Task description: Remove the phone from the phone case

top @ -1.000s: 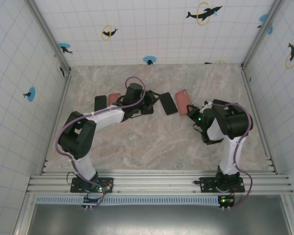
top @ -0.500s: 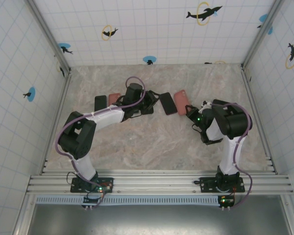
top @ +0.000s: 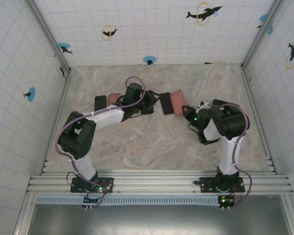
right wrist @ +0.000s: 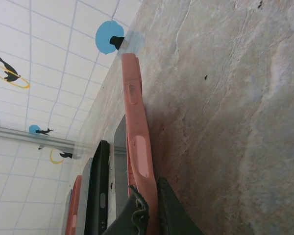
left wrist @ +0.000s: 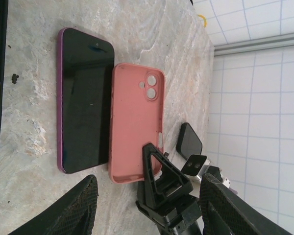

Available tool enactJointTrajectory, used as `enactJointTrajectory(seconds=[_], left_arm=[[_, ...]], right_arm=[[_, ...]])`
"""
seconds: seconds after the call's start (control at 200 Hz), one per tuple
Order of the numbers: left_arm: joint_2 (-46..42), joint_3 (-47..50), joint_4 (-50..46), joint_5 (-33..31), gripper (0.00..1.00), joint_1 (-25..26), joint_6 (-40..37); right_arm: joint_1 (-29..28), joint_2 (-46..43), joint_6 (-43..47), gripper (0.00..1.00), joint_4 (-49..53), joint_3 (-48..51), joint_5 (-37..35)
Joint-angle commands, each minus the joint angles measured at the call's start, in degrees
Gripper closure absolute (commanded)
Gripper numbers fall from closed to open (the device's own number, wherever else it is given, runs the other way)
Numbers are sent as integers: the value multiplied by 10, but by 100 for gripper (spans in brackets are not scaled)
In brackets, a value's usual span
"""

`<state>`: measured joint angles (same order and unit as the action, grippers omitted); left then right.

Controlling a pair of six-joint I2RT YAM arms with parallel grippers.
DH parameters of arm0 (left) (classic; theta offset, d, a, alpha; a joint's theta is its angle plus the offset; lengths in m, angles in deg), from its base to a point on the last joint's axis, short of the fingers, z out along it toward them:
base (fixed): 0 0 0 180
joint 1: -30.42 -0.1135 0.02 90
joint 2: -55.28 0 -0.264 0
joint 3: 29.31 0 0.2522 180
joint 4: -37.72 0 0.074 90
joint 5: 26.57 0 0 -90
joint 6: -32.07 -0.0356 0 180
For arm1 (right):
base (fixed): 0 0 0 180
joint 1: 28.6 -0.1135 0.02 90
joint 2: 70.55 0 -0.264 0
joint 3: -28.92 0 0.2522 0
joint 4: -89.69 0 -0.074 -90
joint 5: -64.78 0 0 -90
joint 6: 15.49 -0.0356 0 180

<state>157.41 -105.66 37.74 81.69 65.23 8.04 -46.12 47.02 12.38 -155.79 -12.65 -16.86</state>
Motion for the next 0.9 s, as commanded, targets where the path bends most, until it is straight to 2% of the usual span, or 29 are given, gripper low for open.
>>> enactJointTrajectory(seconds=[0.0, 0.175, 0.32, 0.515, 0.661, 0.896], left_arm=[[3, -6, 6, 9, 43, -4, -8], [2, -6, 6, 13, 43, -4, -9], [0, -3, 5, 14, 43, -4, -11], [9, -11, 6, 22, 43, -4, -11], [9, -13, 2, 21, 43, -4, -13], [10, -11, 4, 23, 43, -4, -12]], right_arm=[[-10, 3, -27, 94, 41, -5, -22], [-3, -4, -26, 94, 10, 3, -23], [17, -30, 7, 94, 31, 9, -22], [27, -16, 9, 94, 11, 12, -12], [16, -2, 18, 94, 25, -2, 1], [-3, 18, -10, 94, 16, -3, -16]])
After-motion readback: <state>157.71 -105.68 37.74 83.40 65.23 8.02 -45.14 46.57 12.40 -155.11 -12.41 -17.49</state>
